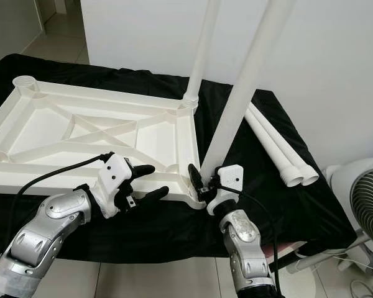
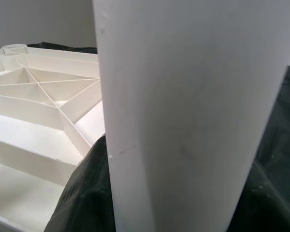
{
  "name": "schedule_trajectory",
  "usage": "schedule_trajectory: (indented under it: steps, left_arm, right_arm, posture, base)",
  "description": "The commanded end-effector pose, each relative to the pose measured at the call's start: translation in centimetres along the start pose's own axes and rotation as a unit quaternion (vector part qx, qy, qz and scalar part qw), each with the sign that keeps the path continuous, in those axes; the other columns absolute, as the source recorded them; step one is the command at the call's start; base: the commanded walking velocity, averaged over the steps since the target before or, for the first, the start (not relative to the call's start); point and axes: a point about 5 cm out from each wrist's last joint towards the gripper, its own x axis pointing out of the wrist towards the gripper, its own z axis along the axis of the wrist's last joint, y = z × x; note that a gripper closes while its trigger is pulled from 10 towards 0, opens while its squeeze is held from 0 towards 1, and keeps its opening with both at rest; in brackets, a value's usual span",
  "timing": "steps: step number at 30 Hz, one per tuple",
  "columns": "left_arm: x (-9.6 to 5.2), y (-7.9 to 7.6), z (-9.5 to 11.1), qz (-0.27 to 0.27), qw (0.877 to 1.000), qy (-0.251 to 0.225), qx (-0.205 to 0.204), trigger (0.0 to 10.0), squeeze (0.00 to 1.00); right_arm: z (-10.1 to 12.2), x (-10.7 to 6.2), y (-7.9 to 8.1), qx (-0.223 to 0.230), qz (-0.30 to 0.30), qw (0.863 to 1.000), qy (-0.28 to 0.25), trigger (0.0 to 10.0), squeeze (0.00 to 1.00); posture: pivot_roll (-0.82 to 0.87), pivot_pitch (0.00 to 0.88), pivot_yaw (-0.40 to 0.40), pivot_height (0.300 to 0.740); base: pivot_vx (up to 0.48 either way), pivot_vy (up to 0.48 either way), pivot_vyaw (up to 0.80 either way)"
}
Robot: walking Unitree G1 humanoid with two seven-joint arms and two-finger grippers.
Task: Building children table
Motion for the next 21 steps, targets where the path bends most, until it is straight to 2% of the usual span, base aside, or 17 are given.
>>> schedule_trajectory:
  steps: [1,3,6,10,15,21]
  left_arm:
    - [0.2,-0.27,0.22,-0.005,1.0,-0.005,0.003,10.0,0.0]
    - [0.21,-0.32,0.24,-0.005,1.0,-0.006,0.003,10.0,0.0]
    - [0.25,-0.28,0.23,-0.006,1.0,-0.006,0.004,10.0,0.0]
    - [0.32,-0.28,0.29,-0.009,1.0,-0.007,0.004,10.0,0.0]
    - [0.49,-0.33,0.28,-0.011,1.0,-0.008,0.005,10.0,0.0]
    - [0.5,-0.31,0.34,-0.009,1.0,-0.009,0.005,10.0,0.0]
  right_arm:
    - [-2.72,-1.48,-0.67,0.006,-0.016,0.998,0.068,10.0,0.0]
    - [-2.9,-1.74,-0.61,0.017,-0.011,0.998,0.062,10.0,0.0]
    - [-3.42,-2.12,-0.73,0.0,-0.012,0.998,0.067,10.0,0.0]
    - [-3.51,-2.08,-0.76,0.015,-0.013,0.997,0.074,10.0,0.0]
    - [-3.42,-1.66,-0.98,-0.001,-0.022,0.996,0.083,10.0,0.0]
    - [-3.24,-1.18,-1.13,-0.008,-0.061,0.995,0.082,10.0,0.0]
  posture:
    - [0.12,0.078,-0.138,0.74]
    - [0.12,0.075,-0.138,0.74]
    - [0.12,0.07,-0.136,0.74]
    - [0.11,0.068,-0.134,0.74]
    - [0.11,0.064,-0.136,0.74]
    - [0.11,0.068,-0.143,0.74]
  base:
    - [0.0,0.0,0.0]
    - [0.0,0.0,0.0]
    - [0.0,0.0,0.0]
    - [0.0,0.0,0.0]
    - [0.0,0.0,0.0]
    - [0.0,0.0,0.0]
